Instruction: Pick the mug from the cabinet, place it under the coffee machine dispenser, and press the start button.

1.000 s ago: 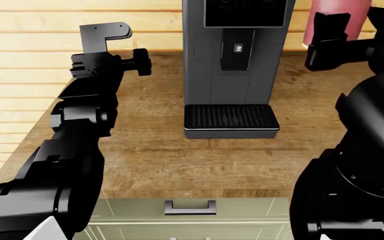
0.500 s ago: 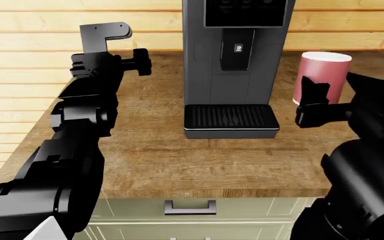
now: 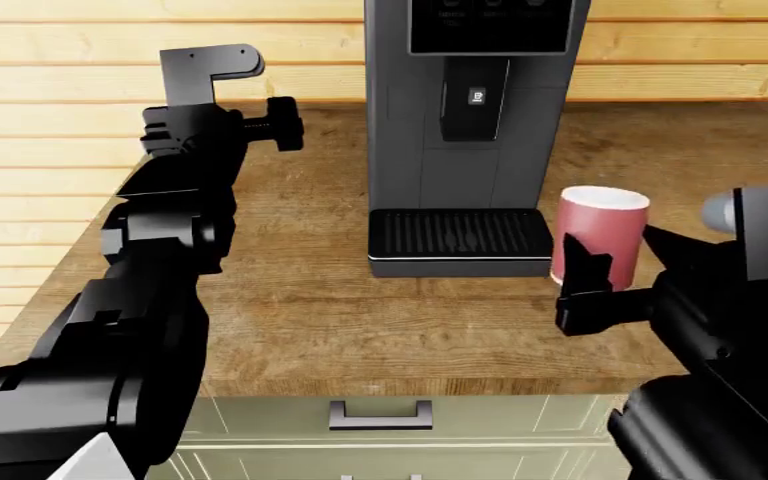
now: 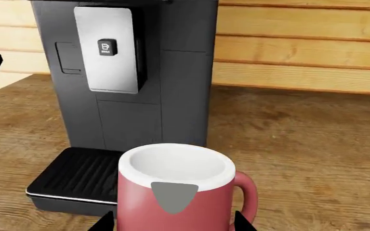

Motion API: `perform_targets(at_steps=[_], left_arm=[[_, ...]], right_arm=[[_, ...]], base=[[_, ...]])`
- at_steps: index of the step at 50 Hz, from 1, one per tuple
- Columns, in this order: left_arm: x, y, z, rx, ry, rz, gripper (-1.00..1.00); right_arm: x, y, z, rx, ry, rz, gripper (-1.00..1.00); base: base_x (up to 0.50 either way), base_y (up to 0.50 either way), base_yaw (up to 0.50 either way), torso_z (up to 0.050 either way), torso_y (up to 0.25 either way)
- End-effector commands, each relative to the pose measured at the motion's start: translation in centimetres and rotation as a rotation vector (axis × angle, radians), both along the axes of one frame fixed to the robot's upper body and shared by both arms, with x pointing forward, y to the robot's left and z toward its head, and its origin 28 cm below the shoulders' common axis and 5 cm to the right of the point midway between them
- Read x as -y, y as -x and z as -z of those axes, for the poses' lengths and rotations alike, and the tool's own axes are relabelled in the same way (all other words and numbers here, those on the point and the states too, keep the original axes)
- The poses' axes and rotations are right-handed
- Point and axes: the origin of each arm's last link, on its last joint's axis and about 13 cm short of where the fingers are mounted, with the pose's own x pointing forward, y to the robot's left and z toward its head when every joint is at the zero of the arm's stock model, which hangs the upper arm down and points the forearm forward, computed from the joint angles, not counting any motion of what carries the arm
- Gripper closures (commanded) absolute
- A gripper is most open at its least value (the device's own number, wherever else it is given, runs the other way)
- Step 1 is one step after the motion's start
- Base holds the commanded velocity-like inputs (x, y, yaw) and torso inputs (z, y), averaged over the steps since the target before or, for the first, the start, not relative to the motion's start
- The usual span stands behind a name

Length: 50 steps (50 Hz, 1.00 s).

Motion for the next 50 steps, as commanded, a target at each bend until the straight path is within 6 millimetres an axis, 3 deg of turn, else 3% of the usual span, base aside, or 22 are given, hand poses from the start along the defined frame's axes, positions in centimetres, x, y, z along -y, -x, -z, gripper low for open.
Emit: perform_targets(at_steps=[1, 11, 34, 50], left_arm=[[0.0, 0.0, 0.0, 0.002, -0.001, 0.001, -1.00], [0.0, 0.0, 0.0, 0.004, 0.000, 0.002, -1.00], [0.0, 0.0, 0.0, 0.004, 0.001, 0.005, -1.00], [0.0, 0.0, 0.0, 0.005, 0.001, 0.005, -1.00]], right_arm=[[-0.6, 0.5, 1.2, 0.041, 0.025, -0.014, 1.00], [-2.1, -0.7, 1.8, 0.128, 0.050, -0.026, 1.00], [-3.6, -4.4, 3.1, 0.117, 0.055, -0.029, 1.00], [-4.4, -5.4, 2.4, 0.144, 0.039, -0.035, 1.00]], base=[[0.00, 0.00, 0.00, 0.000, 0.000], [0.00, 0.00, 0.00, 0.000, 0.000], [0.00, 0.00, 0.00, 0.001, 0.000], [0.00, 0.00, 0.00, 0.000, 0.001]])
